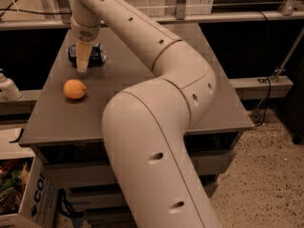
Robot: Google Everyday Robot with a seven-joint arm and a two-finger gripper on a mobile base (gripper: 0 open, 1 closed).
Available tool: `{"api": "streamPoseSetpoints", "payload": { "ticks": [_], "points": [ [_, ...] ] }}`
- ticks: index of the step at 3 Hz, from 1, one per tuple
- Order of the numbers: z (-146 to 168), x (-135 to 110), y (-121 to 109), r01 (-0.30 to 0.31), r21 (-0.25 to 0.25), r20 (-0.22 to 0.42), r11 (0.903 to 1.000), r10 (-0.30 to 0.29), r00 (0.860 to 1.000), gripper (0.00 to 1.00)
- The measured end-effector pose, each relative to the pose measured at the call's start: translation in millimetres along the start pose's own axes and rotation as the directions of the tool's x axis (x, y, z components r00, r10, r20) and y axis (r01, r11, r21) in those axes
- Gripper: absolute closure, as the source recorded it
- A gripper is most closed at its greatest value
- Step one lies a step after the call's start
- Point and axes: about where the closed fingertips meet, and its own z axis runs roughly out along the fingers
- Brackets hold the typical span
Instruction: Pick pepsi can
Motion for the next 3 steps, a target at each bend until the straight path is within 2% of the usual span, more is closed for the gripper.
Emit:
{"api": "streamPoseSetpoints", "payload": {
  "ticks": [1,2,3],
  "points": [
    [10.3,-3.4,-1.4,-0.029,-0.025,0.001,0.9993,0.029,1.0,0.0],
    [14.5,-9.0,-0.3,-0.04,-0.045,0.016,0.9982,0.041,0.999,0.18],
    [18.0,-11.7,1.3,-0.051,-0.062,0.022,0.9968,0.052,0.998,0.41]
  ]
}}
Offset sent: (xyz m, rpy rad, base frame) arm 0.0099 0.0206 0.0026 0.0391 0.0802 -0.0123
